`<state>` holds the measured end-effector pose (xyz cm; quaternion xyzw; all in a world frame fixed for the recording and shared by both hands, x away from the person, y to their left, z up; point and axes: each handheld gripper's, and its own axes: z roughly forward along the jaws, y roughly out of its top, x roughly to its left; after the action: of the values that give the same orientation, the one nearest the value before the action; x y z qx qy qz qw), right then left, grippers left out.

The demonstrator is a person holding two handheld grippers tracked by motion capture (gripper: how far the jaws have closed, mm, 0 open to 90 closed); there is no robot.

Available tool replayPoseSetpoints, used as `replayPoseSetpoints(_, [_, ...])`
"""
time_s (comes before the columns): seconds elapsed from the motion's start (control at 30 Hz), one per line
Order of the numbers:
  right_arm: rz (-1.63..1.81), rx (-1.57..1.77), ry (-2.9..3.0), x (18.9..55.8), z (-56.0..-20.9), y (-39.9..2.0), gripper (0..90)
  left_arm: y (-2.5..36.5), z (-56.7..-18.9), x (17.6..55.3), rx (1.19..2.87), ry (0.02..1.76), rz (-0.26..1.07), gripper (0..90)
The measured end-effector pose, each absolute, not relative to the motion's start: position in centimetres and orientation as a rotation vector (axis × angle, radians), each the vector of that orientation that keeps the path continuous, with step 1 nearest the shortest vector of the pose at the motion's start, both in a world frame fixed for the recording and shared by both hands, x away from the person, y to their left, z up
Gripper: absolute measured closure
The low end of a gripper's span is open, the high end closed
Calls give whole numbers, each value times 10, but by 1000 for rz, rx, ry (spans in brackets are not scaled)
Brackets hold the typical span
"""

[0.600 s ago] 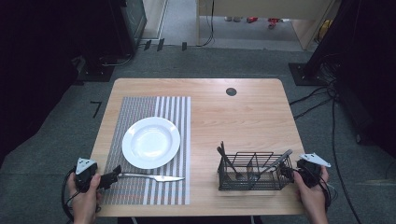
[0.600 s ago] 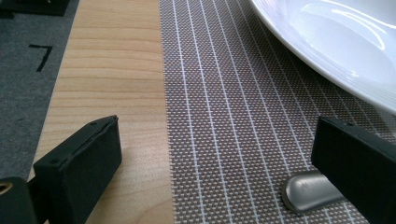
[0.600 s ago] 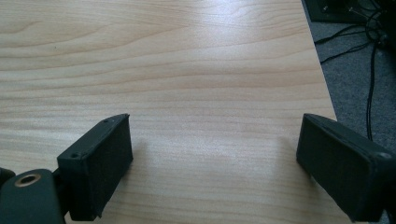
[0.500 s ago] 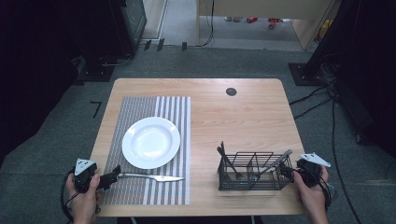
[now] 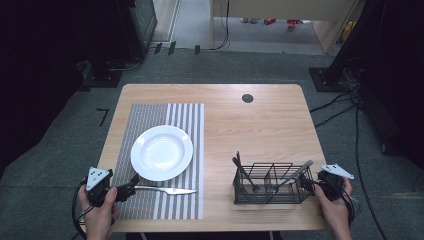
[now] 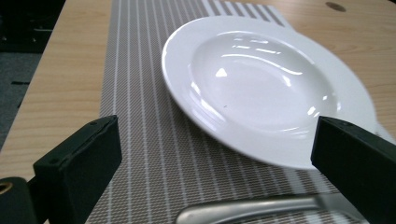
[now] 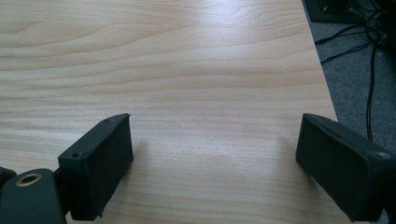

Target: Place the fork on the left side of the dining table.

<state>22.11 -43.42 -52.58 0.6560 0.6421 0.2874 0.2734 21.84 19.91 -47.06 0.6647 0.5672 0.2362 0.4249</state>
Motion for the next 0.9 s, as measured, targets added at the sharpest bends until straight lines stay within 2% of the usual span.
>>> replayPoseSetpoints(0.23, [774,1762,1729,221,-526,-434,108,175,-447,216,1666,1341,604,20])
replayPoseSetpoints(0.33, [774,1762,1729,221,-526,-434,108,154,-435,217,1664,1281,580,20])
replayPoseSetpoints(0.9, [774,1762,1729,221,-526,-434,108,77,-410,224,1715,1087,461,20])
